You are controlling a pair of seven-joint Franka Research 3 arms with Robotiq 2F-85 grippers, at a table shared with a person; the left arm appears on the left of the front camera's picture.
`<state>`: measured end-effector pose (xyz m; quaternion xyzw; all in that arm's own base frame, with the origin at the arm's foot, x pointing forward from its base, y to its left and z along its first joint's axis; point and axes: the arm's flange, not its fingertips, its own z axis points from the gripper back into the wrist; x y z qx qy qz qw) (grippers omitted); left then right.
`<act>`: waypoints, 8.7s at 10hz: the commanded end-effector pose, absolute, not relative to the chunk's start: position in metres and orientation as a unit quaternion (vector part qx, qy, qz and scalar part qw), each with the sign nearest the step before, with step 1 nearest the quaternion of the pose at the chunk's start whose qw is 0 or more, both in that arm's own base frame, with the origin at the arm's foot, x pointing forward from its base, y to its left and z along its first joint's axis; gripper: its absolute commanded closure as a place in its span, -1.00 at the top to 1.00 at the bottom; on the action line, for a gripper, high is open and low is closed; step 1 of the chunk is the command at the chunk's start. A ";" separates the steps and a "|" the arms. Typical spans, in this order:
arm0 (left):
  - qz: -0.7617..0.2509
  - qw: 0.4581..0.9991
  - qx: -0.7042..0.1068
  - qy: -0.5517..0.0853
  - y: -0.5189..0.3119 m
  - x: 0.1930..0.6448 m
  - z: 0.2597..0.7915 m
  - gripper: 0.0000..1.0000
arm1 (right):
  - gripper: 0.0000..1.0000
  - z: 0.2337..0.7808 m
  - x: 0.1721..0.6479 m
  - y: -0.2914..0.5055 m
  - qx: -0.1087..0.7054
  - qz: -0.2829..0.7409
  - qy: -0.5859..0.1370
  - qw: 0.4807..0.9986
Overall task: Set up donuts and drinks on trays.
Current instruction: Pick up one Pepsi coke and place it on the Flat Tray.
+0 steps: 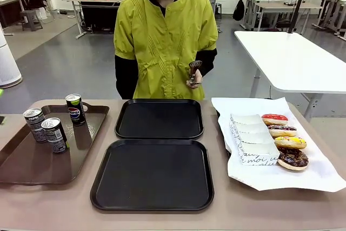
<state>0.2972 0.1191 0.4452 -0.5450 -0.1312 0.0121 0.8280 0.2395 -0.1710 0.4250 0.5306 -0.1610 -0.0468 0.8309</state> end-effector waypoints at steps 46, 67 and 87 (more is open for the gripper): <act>0.038 0.999 -0.004 -0.020 -0.032 0.448 0.469 1.00 | 1.00 0.435 0.184 -0.195 0.567 -0.027 -0.215 0.795; 0.022 0.999 -0.030 -0.010 -0.048 0.454 0.379 1.00 | 1.00 0.435 0.184 -0.195 0.567 -0.027 -0.215 0.795; -0.024 0.999 -0.027 0.008 -0.095 0.347 0.525 -0.72 | 1.00 0.435 0.184 -0.195 0.567 -0.027 -0.215 0.795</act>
